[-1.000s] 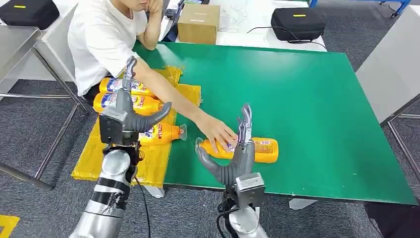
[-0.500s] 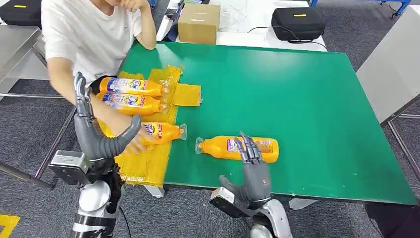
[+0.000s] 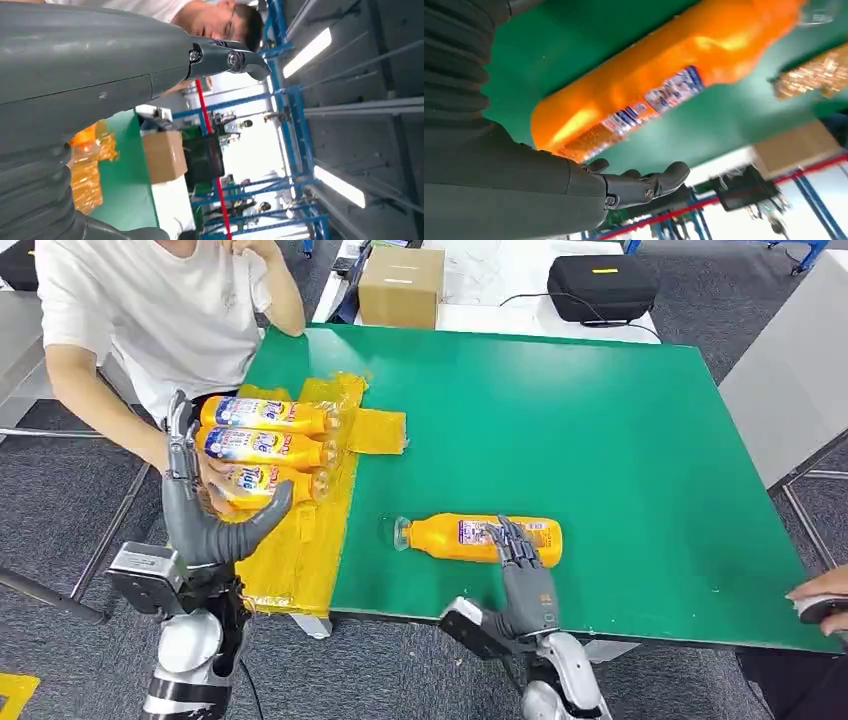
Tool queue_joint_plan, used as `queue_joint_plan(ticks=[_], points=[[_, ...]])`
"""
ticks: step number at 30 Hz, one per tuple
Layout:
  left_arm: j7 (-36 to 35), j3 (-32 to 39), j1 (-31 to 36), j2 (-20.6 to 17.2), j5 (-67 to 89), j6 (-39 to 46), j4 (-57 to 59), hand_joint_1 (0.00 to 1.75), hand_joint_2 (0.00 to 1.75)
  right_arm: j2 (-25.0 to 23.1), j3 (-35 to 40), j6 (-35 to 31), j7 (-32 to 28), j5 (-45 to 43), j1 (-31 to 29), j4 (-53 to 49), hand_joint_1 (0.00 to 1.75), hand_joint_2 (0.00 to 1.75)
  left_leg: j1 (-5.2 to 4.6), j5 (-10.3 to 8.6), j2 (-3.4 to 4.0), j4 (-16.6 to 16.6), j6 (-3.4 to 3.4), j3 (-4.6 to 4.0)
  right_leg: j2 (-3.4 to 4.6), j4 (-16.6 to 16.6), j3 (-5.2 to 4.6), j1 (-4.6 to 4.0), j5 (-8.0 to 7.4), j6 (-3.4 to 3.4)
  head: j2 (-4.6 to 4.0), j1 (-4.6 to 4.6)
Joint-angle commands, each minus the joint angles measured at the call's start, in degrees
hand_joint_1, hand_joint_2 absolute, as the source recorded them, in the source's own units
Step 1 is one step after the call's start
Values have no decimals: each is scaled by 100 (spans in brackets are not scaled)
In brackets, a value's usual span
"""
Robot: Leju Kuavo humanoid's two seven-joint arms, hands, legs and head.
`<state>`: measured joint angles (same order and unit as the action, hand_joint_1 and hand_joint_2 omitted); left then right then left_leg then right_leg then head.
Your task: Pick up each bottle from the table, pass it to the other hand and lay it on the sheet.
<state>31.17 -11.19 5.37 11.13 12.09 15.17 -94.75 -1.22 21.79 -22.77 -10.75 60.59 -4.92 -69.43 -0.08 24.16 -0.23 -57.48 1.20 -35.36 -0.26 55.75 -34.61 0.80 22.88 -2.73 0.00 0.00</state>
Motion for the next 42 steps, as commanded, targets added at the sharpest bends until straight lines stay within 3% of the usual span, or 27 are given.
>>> queue_joint_plan(ticks=[1,10,11,15,26,42], points=[[-67,-179,218,-156,-47,-7,541,0,175,-17,-251,46,213,21,-973,1751,0,175,2,3,7,7,-5,24,6,-8,22,-2,1,6,0,0],[-124,-155,178,-177,-18,-60,470,0,175,-46,-302,-122,855,630,-1365,2292,0,175,5,21,13,7,-15,65,12,-4,59,-6,18,19,0,0],[-139,-151,170,-181,-18,-76,469,0,175,-30,-297,-124,912,700,-1375,2279,0,175,2,7,2,5,-7,29,3,-5,27,-3,6,8,0,-2],[-421,-65,109,-139,-323,-365,478,0,175,12,-372,17,1236,1020,-1393,2329,0,175,0,6,-4,5,-6,31,-3,-4,31,-1,8,8,0,0],[-553,3,27,-104,-598,-580,416,0,175,97,-338,-349,1501,1726,-1526,2041,0,175,-1,7,7,3,-6,25,7,0,22,0,6,8,0,-2],[-744,-18,-230,-160,-665,-794,92,0,175,179,-522,-313,1708,2107,-1383,1683,0,175,0,6,1,2,-6,20,1,0,18,-1,6,7,0,-2]])
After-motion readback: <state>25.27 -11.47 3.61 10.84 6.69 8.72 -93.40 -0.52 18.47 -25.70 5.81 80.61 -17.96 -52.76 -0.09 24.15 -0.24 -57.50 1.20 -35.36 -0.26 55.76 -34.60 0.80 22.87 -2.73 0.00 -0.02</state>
